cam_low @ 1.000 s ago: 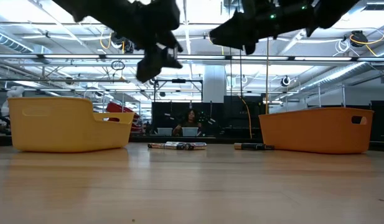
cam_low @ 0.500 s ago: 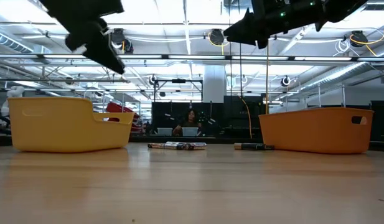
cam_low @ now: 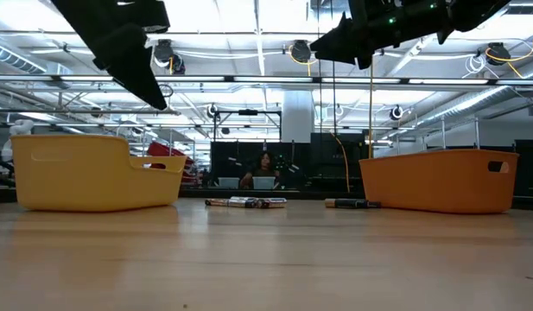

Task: Sort batteries
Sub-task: Put the silver battery into the yellow bin

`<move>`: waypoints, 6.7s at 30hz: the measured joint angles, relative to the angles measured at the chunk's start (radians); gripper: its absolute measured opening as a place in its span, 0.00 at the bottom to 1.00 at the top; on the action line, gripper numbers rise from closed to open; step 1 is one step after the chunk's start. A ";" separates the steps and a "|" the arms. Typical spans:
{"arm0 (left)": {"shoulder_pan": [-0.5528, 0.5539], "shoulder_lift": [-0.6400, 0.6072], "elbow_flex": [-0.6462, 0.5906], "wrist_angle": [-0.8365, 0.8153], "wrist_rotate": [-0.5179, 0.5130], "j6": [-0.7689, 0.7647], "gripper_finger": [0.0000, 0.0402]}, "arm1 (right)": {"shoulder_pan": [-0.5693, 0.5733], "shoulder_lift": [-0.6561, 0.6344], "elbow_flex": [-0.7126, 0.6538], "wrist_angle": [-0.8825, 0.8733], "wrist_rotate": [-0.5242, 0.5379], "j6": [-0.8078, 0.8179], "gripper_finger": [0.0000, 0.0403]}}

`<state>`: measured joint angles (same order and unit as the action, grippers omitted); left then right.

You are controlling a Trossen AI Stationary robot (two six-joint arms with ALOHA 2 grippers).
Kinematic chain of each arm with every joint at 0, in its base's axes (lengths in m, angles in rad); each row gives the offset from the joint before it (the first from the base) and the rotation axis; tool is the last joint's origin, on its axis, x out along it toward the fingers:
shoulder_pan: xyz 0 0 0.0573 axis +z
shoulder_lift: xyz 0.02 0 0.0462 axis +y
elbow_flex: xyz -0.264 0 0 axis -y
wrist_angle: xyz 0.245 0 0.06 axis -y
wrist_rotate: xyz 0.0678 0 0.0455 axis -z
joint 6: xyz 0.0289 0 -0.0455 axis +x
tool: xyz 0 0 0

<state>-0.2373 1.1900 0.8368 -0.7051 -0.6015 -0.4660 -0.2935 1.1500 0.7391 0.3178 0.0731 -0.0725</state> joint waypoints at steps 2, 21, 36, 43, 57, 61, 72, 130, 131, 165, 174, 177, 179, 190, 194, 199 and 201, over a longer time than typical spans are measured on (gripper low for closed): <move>0.020 0.001 0.000 0.040 0.028 0.003 0.89 | 0.000 0.000 0.000 -0.001 0.000 0.000 0.47; 0.235 0.405 0.098 0.377 0.345 0.361 0.85 | 0.001 0.001 0.000 -0.086 -0.155 -0.071 0.47; 0.295 0.537 0.267 0.350 0.401 0.602 0.78 | 0.002 0.013 -0.001 -0.236 -0.153 -0.093 0.47; 0.365 0.546 0.266 0.258 0.486 0.579 0.69 | 0.002 0.013 -0.001 -0.200 -0.153 -0.086 0.47; 0.419 0.618 0.266 0.287 0.472 0.634 0.54 | 0.002 0.013 -0.001 -0.171 -0.153 -0.078 0.47; 0.419 0.643 0.266 0.303 0.471 0.657 0.53 | 0.002 0.013 -0.001 -0.171 -0.153 -0.078 0.47; 0.443 0.650 0.266 0.366 0.462 0.693 0.53 | 0.002 0.013 0.000 -0.163 -0.153 -0.078 0.47; 0.378 0.753 0.322 0.078 0.443 0.850 0.30 | 0.002 0.012 0.000 -0.164 -0.154 -0.078 0.47; 0.377 0.754 0.322 0.077 0.445 0.857 0.26 | 0.002 0.012 0.000 -0.164 -0.154 -0.078 0.47; 0.187 0.527 0.354 -0.646 0.477 0.200 0.15 | 0.002 0.012 0.000 -0.186 -0.154 -0.085 0.47; 0.188 0.520 0.347 -0.646 0.390 0.221 0.33 | 0.002 0.012 0.000 -0.191 -0.154 -0.079 0.47; 0.192 0.520 0.362 -0.633 0.368 0.252 0.37 | 0.002 0.012 0.000 -0.194 -0.154 -0.070 0.47; 0.197 0.520 0.387 -0.592 0.340 0.280 0.39 | 0.002 0.012 0.000 -0.190 -0.154 -0.068 0.47; 0.247 0.565 0.486 -0.224 0.377 0.462 0.39 | 0.026 0.012 0.000 -0.190 -0.158 -0.067 0.47; 0.272 0.621 0.506 -0.136 0.452 0.527 0.39 | 0.027 0.012 0.000 -0.202 -0.158 -0.072 0.47; 0.315 0.663 0.509 -0.068 0.455 0.622 0.39 | 0.028 -0.023 -0.001 -0.306 -0.158 -0.097 0.47; 0.337 0.669 0.509 -0.047 0.446 0.657 0.39 | 0.028 -0.053 -0.001 -0.339 -0.157 -0.098 0.47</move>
<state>0.0998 1.8591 1.3460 -0.7520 -0.1556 0.1913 -0.2653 1.0965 0.7380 -0.0210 -0.0843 -0.1703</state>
